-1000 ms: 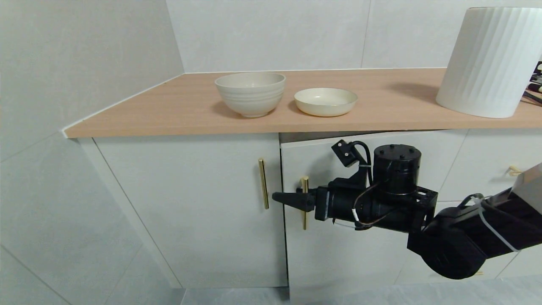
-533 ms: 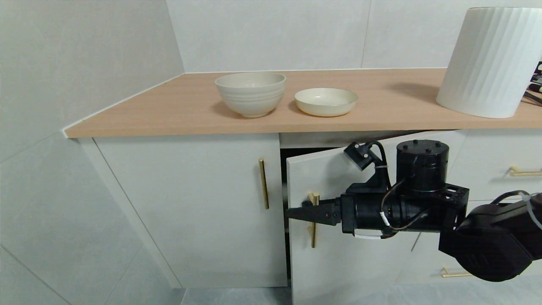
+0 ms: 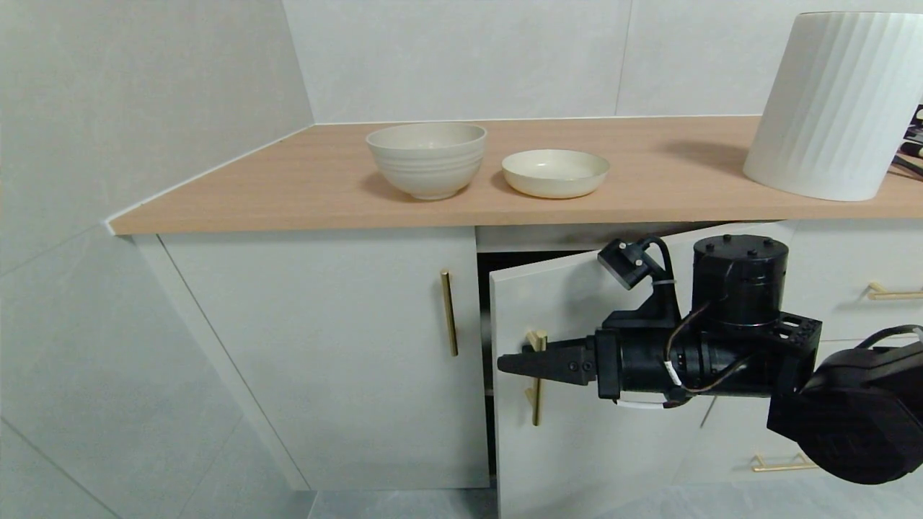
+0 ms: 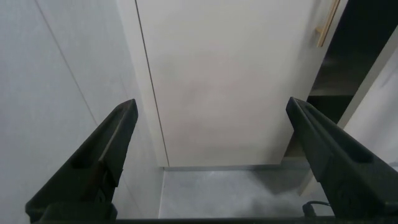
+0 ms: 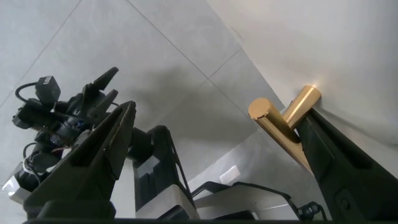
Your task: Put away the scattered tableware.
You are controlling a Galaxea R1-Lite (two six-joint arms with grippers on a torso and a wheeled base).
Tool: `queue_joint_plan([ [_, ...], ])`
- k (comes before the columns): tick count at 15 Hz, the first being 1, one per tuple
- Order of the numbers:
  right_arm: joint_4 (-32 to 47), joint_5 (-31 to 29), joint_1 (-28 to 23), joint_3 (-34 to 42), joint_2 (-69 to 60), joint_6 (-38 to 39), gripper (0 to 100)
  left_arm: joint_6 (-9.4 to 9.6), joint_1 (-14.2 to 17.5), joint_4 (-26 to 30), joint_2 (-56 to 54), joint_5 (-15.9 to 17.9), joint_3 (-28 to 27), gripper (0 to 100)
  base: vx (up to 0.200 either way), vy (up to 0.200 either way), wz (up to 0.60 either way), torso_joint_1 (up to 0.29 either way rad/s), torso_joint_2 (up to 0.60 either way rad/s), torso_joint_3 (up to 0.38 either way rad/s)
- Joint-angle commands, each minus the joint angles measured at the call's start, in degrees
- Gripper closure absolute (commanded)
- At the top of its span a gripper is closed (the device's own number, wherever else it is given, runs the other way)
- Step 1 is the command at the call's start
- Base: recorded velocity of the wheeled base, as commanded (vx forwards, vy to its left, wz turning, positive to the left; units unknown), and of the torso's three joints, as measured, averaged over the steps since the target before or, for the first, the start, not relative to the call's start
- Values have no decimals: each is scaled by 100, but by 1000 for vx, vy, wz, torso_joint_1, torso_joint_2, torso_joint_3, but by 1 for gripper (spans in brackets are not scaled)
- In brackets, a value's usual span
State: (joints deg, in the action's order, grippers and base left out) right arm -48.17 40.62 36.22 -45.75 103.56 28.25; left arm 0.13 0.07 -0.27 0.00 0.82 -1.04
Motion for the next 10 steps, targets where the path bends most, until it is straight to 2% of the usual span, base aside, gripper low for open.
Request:
queue_joint_plan([
  [1,-17,25,8,49,-108,-3,0,-13,-16,194,105,156,-520,0,0,0,0,0,0,0],
  [2,-9,25,8,58,-125,-3,0,-5,-42,290,211,226,-635,0,0,0,0,0,0,0],
  [3,0,34,17,119,-205,-3,0,-5,-192,642,1002,595,-1417,0,0,0,0,0,0,0],
  [6,-26,43,52,145,-205,-3,0,13,-359,721,3067,1351,-2656,0,0,0,0,0,0,0],
  [8,-35,43,52,163,-205,-3,0,13,-403,704,3920,1764,-3096,0,0,0,0,0,0,0],
  [9,-35,43,52,172,-205,-3,0,13,-526,704,4781,2133,-3386,0,0,0,0,0,0,0],
  [10,-44,43,52,181,-205,-3,0,4,-631,677,5221,2160,-3456,0,0,0,0,0,0,0],
])
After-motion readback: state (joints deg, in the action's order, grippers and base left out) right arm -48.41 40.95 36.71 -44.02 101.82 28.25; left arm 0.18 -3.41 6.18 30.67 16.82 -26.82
